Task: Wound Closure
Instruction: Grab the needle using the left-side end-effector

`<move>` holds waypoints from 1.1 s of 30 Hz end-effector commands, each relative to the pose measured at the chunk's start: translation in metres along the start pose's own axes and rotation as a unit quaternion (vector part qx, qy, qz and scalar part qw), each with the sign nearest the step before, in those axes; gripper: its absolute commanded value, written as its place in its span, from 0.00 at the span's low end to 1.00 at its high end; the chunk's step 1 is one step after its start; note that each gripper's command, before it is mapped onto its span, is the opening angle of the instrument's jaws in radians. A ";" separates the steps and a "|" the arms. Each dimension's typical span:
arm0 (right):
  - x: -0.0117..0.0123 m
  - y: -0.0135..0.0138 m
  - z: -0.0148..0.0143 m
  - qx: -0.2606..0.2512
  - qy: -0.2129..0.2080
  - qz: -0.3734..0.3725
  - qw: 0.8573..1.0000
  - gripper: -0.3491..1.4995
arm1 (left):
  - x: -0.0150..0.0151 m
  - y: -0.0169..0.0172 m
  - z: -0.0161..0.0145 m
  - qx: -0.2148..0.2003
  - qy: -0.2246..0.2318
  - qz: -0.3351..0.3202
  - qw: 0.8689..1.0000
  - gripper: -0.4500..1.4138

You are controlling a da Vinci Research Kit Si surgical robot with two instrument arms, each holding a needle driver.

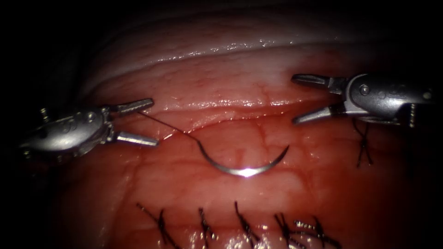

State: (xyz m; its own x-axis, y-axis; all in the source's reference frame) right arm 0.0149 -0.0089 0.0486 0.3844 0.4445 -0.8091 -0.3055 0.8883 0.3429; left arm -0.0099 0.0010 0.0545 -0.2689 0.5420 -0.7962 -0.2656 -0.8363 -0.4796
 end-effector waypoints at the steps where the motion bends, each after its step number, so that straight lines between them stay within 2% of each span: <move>1: 0.0000 0.0000 0.0009 0.001 0.001 0.000 1.000 0.63 | -0.0003 -0.0002 0.0007 0.000 0.000 0.002 1.000 0.40; 7: -0.0001 0.0002 0.0005 0.004 0.002 -0.001 1.000 0.62 | 0.0004 0.0006 0.0020 0.003 -0.017 -0.020 1.000 0.44; 10: -0.0002 0.0002 0.0004 0.003 0.001 -0.001 1.000 0.62 | 0.0010 0.0014 0.0031 0.004 -0.044 -0.032 0.998 0.46; 11: -0.0002 0.0002 0.0004 0.003 0.001 -0.001 1.000 0.62 | 0.0017 0.0022 0.0041 0.008 -0.067 -0.039 0.997 0.48; 18: -0.0004 0.0004 -0.0003 0.001 -0.002 -0.002 1.000 0.62 | 0.0040 0.0044 0.0075 0.016 -0.124 -0.045 0.991 0.49; 20: -0.0004 0.0005 -0.0004 -0.003 -0.006 -0.002 1.000 0.62 | 0.0046 0.0050 0.0086 0.020 -0.154 -0.045 0.987 0.49; 22: -0.0005 0.0006 -0.0005 -0.008 -0.010 -0.001 1.000 0.62 | 0.0054 0.0057 0.0102 0.034 -0.205 -0.043 0.977 0.52; 26: -0.0004 0.0006 -0.0005 -0.009 -0.012 0.000 1.000 0.62 | 0.0061 0.0060 0.0120 0.053 -0.256 -0.032 0.965 0.53; 30: -0.0004 0.0005 -0.0004 -0.009 -0.012 0.000 1.000 0.62 | 0.0061 0.0060 0.0134 0.056 -0.265 -0.026 0.962 0.53; 33: -0.0003 0.0004 -0.0004 -0.009 -0.013 0.000 1.000 0.62 | 0.0048 0.0061 0.0151 0.051 -0.265 -0.024 0.962 0.52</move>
State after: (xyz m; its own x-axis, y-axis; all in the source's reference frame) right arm 0.0135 -0.0088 0.0484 0.4084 0.4486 -0.7950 -0.3225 0.8857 0.3340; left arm -0.0264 -0.0007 0.0532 -0.6855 0.5662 -0.4577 -0.3697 -0.8123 -0.4512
